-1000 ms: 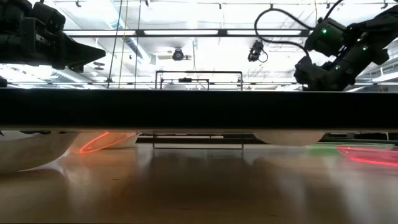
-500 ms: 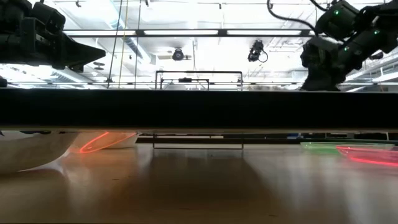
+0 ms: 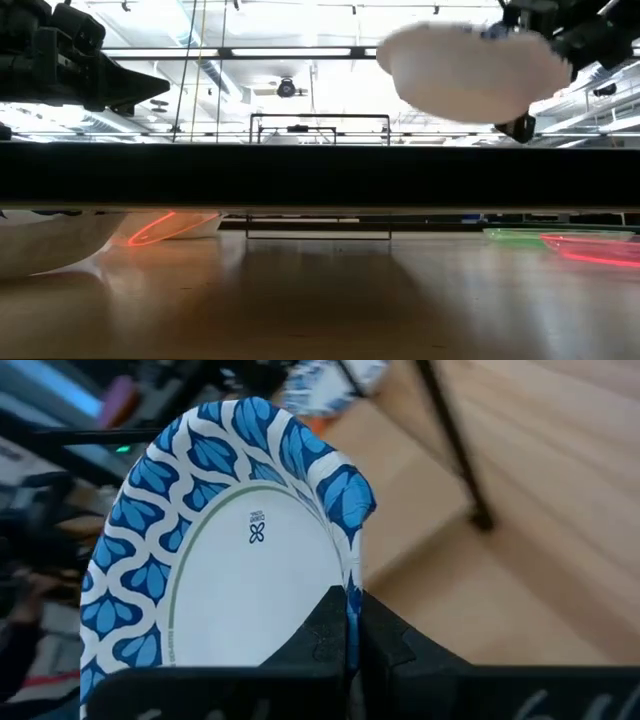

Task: Place and stack plates onto a shelf
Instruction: Put the blue patterned bowl on the shelf

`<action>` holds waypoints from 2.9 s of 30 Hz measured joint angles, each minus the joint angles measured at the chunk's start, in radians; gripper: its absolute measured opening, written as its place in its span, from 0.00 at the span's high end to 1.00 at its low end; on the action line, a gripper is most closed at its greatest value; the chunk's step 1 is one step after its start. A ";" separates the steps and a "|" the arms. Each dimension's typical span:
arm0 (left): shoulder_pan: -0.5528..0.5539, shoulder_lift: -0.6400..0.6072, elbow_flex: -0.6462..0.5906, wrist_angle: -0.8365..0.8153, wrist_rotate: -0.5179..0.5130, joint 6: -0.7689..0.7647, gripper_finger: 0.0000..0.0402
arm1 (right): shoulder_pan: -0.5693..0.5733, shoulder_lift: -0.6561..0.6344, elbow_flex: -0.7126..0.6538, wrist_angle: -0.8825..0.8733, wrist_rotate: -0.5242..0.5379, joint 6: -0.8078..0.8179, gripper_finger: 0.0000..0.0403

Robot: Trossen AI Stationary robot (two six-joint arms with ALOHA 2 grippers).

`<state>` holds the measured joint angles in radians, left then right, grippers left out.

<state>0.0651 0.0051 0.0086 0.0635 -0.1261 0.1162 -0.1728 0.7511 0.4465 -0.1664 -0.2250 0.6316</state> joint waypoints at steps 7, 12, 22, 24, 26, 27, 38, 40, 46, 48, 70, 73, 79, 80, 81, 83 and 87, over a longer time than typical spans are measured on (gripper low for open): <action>0.000 0.000 0.000 0.000 0.000 -0.001 0.97 | 0.139 0.094 0.000 0.181 0.057 0.067 0.98; 0.000 0.000 0.000 0.000 0.000 -0.001 0.97 | 0.214 0.197 0.000 0.307 0.075 0.107 0.97; 0.000 0.000 0.000 0.000 0.000 -0.002 0.97 | 0.298 0.402 0.001 0.570 0.078 0.137 0.97; 0.000 0.000 0.000 0.000 0.000 -0.002 0.97 | 0.311 0.438 0.010 0.587 0.079 0.137 0.97; 0.000 0.000 0.000 0.000 0.000 -0.002 0.97 | 0.325 0.473 0.030 0.590 0.079 0.137 0.97; 0.000 0.000 0.000 0.000 0.000 -0.002 0.97 | 0.332 0.491 0.044 0.592 0.079 0.137 0.97; 0.000 0.000 0.000 0.000 0.000 -0.002 0.97 | 0.379 0.670 0.228 0.551 0.078 0.121 0.97; 0.000 0.000 0.000 0.000 0.000 -0.002 0.97 | 0.380 0.696 0.262 0.520 0.078 0.112 0.97; 0.000 0.000 0.000 0.000 0.000 -0.002 0.97 | 0.391 0.770 0.337 0.435 0.072 0.110 0.97; 0.000 0.000 0.000 0.000 0.000 -0.002 0.97 | 0.396 0.793 0.354 0.434 0.061 0.109 0.97; 0.000 0.001 0.000 0.000 0.000 -0.002 0.97 | 0.439 0.900 0.374 0.451 0.041 0.109 0.97; 0.000 0.001 0.000 0.000 0.000 -0.002 0.97 | 0.440 0.900 0.374 0.452 0.041 0.109 0.97; 0.000 0.001 0.000 0.001 0.000 -0.002 0.97 | 0.455 0.900 0.374 0.454 0.040 0.109 0.97; 0.000 0.001 0.000 0.001 0.000 -0.002 0.97 | 0.460 0.900 0.374 0.455 0.041 0.109 0.97; 0.000 0.001 0.000 0.001 0.000 -0.002 0.97 | 0.464 0.900 0.374 0.456 0.042 0.109 0.97; 0.000 0.001 0.000 0.001 0.000 -0.002 0.97 | 0.472 0.900 0.374 0.457 0.060 0.109 0.97; 0.000 0.001 0.000 0.001 0.000 -0.002 0.97 | 0.479 0.900 0.374 0.457 0.095 0.106 0.97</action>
<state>0.0650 0.0059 0.0087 0.0643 -0.1257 0.1145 0.3062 1.6516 0.8204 0.2901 -0.1298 0.7372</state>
